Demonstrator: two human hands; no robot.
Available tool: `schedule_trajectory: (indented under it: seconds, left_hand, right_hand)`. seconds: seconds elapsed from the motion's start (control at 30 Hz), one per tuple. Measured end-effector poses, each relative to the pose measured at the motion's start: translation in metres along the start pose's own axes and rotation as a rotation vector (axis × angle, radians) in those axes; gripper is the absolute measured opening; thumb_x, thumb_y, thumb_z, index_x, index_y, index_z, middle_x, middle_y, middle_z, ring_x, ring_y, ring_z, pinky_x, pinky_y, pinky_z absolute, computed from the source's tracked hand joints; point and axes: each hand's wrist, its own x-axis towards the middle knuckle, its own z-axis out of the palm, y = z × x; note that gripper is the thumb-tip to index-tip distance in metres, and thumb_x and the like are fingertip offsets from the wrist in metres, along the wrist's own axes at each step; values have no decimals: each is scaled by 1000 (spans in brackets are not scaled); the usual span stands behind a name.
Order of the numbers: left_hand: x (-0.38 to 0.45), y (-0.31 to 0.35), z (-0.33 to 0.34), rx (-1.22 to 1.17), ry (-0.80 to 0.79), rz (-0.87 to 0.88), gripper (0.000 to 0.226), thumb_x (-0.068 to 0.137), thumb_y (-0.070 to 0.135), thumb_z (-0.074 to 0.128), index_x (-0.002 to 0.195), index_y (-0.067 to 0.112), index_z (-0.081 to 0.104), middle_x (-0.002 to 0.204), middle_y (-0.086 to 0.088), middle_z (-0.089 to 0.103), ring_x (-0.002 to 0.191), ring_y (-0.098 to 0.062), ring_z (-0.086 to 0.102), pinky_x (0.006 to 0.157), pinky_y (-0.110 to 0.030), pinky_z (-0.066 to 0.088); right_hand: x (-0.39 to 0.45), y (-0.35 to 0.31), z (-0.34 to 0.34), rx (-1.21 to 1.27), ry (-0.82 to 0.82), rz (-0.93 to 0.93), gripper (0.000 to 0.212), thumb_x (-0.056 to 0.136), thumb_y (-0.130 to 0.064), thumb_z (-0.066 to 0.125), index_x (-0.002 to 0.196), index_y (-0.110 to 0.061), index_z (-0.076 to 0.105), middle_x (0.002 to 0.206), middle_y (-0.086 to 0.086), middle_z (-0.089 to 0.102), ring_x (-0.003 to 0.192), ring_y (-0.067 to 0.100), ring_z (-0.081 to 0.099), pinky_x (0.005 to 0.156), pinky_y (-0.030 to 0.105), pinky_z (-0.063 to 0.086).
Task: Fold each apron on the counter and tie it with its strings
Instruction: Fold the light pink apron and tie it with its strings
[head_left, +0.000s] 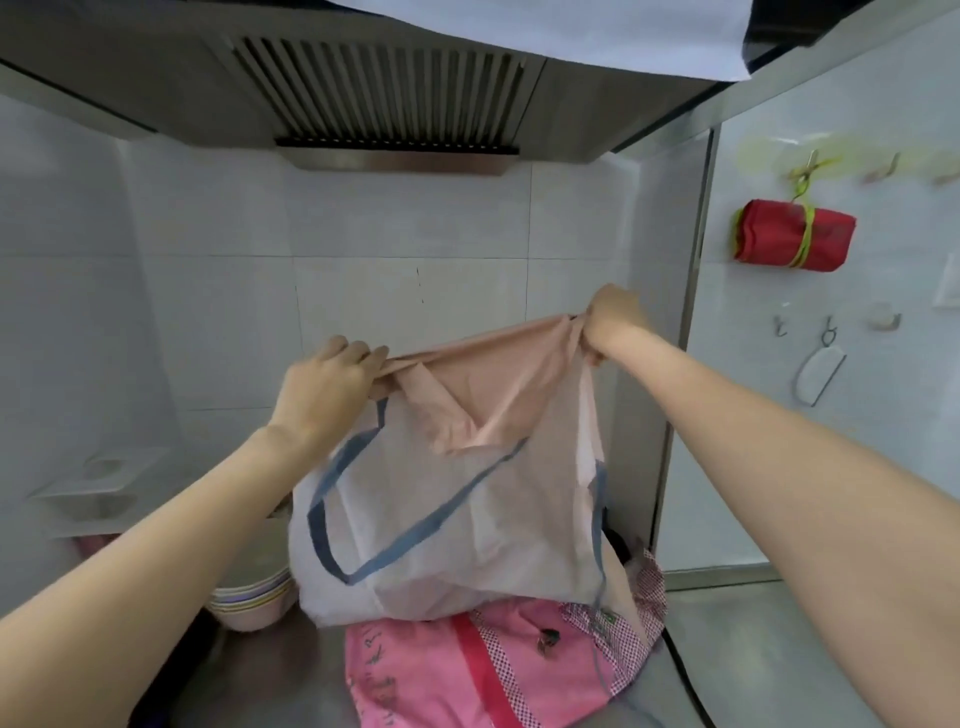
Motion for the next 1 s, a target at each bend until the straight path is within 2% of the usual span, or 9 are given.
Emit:
schedule_trajectory:
  seconds: [0.13, 0.27, 0.33, 0.47, 0.6, 0.67, 0.8, 0.93, 1.0]
  left_hand:
    - [-13, 26, -12, -79, -184, -43, 33, 67, 11, 79, 95, 5, 63, 85, -12, 59, 63, -31, 64, 42, -30, 44]
    - [-25, 20, -14, -170, -1332, -284, 46, 83, 23, 64, 124, 15, 43, 109, -7, 61, 86, -22, 59, 64, -28, 45]
    - [-30, 12, -12, -489, -1525, -341, 58, 81, 26, 70, 128, 25, 36, 114, -5, 59, 84, -15, 59, 66, -22, 50]
    - [-13, 21, -19, -1025, -1296, -575, 66, 86, 44, 61, 141, 36, 25, 134, 3, 46, 101, -16, 60, 83, -24, 50]
    - [-2, 34, -11, -724, -1082, -437, 9, 89, 26, 55, 84, 20, 60, 85, 0, 59, 56, -11, 55, 54, -19, 43]
    - [0, 35, -9, -599, -1082, -412, 27, 86, 20, 58, 60, 15, 52, 59, -2, 52, 49, -14, 45, 49, -22, 37]
    - [5, 19, -21, -278, -1007, -440, 12, 85, 9, 53, 74, 8, 59, 75, -4, 58, 78, -25, 61, 66, -29, 46]
    - [13, -8, -37, -117, -858, -557, 24, 85, 0, 49, 104, 4, 63, 104, -13, 64, 98, -32, 62, 76, -37, 49]
    - [17, -17, -44, -63, -839, -596, 25, 82, -5, 53, 104, 1, 63, 104, -15, 65, 99, -34, 63, 80, -39, 51]
  right_hand:
    - [2, -16, -10, 13, -1, -93, 16, 84, 6, 51, 69, 2, 56, 65, 16, 65, 69, 28, 66, 58, 30, 51]
    - [-13, -43, 4, -107, -14, -285, 26, 87, -1, 44, 105, -1, 62, 112, 21, 62, 101, 34, 62, 74, 29, 42]
    - [-16, -53, 13, -163, 14, -326, 28, 88, -1, 43, 113, -2, 58, 116, 18, 59, 105, 34, 59, 77, 31, 43]
    - [-18, -68, 12, -196, -65, -466, 20, 87, -1, 40, 91, -2, 59, 103, 21, 61, 90, 32, 60, 70, 27, 41]
    - [-23, -71, -4, -93, -95, -549, 30, 91, -3, 34, 63, -10, 43, 68, 12, 50, 55, 26, 45, 46, 23, 38]
    - [-23, -61, -12, 15, -68, -511, 31, 94, -8, 35, 64, -13, 40, 61, 6, 43, 49, 20, 39, 31, 13, 28]
    - [-33, -36, -11, -59, -314, -408, 9, 86, -6, 54, 91, -6, 62, 56, 7, 52, 24, 7, 39, 27, 11, 27]
    - [-51, -30, 7, -493, -507, -403, 10, 80, -6, 63, 90, -5, 66, 55, 3, 51, 44, 14, 45, 38, 16, 34]
    - [-55, -33, 9, -648, -302, -441, 20, 83, -5, 62, 104, -4, 64, 83, 13, 61, 72, 26, 61, 56, 22, 46]
